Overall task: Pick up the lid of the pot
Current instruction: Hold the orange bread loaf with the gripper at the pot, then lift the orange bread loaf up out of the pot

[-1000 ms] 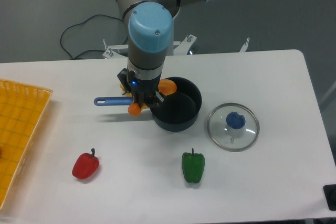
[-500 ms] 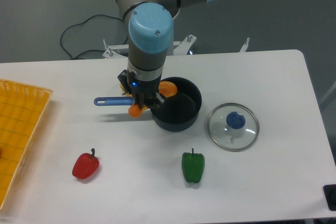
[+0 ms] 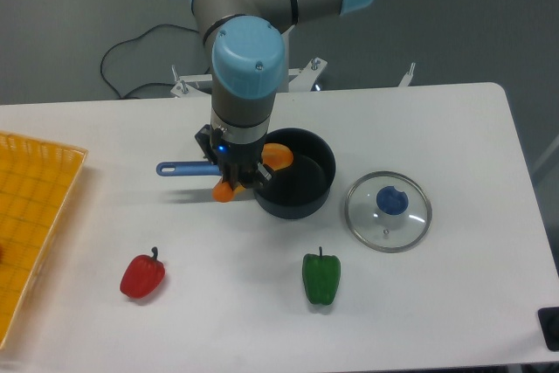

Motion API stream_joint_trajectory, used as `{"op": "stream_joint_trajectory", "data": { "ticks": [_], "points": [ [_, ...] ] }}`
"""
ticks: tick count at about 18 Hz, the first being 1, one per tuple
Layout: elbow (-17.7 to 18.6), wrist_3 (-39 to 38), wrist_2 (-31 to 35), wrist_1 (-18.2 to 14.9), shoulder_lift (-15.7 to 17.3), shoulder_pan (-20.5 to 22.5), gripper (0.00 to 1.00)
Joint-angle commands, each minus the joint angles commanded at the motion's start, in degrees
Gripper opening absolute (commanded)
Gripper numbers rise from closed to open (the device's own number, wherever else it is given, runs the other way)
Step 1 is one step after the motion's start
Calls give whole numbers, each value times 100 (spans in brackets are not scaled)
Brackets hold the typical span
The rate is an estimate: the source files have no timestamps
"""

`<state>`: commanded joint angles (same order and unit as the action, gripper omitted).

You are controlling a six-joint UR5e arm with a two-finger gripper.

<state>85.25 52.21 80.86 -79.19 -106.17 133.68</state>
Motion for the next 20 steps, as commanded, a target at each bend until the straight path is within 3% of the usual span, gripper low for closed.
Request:
{"op": "stream_joint_trajectory", "data": {
  "ticks": [2,4,5,6,7,8,20],
  "points": [
    [97,70,0,70,0,-26,27],
    [185,193,9,79,8,-18,49],
    [203,254,18,79,9,-18,52],
    [212,272,44,79,9,-18,64],
    [212,290,61,79,0,-26,86],
    [212,299,88,71,0,-26,100],
    [282,562,466,53,44,26,100]
  ]
}}
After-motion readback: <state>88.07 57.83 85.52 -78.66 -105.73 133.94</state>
